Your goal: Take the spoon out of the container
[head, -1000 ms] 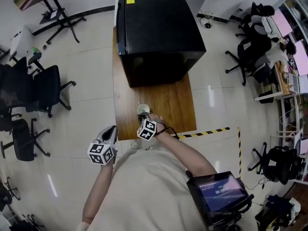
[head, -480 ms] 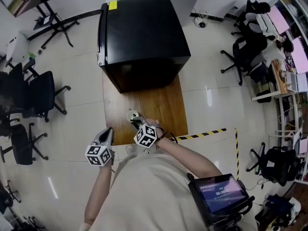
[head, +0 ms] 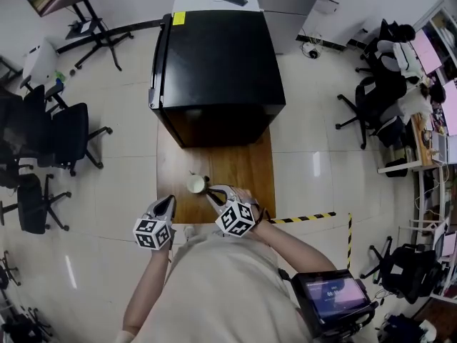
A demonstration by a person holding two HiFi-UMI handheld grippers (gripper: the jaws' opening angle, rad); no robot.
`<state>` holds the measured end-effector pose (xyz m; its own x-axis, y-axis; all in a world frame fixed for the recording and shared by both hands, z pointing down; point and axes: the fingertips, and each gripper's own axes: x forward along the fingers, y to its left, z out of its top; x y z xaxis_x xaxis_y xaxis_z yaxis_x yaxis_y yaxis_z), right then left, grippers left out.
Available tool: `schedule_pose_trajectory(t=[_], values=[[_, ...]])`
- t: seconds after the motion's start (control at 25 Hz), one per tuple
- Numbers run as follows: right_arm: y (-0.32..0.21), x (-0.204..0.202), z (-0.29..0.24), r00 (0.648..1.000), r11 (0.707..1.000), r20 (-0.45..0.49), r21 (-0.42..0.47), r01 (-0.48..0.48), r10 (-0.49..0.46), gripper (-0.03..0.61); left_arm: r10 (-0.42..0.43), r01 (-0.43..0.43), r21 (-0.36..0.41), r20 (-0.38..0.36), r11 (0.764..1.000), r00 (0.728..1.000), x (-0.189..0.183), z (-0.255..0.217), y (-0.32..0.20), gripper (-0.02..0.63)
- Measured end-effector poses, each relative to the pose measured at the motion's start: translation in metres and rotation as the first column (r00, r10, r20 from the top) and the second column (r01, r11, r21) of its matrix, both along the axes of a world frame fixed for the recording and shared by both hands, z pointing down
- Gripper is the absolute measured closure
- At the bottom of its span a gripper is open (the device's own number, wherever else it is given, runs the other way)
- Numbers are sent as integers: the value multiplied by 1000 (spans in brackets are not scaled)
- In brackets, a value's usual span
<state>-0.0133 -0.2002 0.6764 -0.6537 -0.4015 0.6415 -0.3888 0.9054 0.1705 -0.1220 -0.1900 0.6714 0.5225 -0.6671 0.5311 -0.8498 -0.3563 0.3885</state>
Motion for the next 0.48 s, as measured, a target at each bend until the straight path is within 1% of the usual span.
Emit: schedule_pose_trajectory(t=[0.12,0.28,0.4,0.48], values=[[-13,21,6,999,999,-39,50,19,-17,535,-9,9,9,7,1000,1000,10,2,-8,614],[-9,43,47,987,994,-147,79,75,-62,534,-22,23,-22,19,1000,1000,17,12,4,614],[-18,52,81,962,983,-249,119,142,-108,534,-38,38,-14,31,999,999,16,8,-1,614],[-24,58,104,936,969,-323,148,199,-142,534,-48,48,-10,39,999,998,18,5,-6,614]])
